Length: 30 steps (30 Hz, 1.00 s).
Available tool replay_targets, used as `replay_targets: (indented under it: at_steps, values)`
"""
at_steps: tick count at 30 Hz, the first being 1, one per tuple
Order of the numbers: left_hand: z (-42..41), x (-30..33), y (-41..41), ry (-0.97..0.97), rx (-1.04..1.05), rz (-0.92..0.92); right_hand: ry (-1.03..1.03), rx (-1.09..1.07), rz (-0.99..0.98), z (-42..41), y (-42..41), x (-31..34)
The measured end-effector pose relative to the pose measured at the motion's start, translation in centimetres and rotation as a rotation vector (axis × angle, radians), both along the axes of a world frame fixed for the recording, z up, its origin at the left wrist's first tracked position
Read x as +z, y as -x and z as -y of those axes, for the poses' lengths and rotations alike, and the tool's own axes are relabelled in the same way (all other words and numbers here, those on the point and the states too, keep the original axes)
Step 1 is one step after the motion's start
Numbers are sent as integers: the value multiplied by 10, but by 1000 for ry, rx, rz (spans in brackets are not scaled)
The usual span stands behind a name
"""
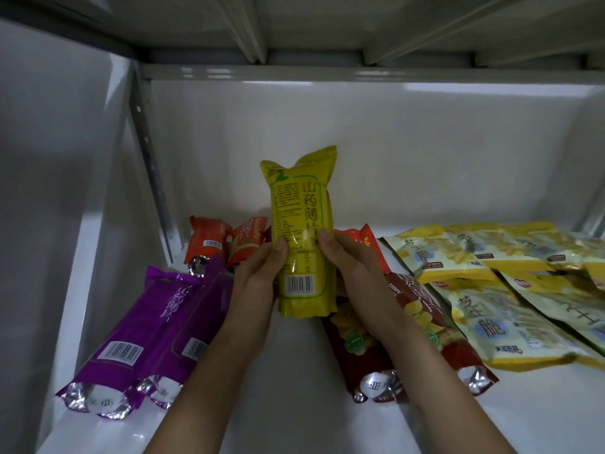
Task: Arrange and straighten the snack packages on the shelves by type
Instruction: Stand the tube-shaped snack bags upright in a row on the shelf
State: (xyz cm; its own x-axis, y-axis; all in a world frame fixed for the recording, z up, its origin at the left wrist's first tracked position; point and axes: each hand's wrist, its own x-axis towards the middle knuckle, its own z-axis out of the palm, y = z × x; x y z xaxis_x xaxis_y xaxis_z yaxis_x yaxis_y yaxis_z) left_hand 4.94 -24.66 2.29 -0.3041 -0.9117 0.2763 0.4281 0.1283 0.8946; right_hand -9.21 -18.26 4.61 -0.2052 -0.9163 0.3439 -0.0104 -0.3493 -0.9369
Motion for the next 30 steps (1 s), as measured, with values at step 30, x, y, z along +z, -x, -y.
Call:
replay_targets:
  at_steps: [30]
  values:
    - [-7,6,-3,-63,-62,-17,90,-174,-102,4,-1,0]
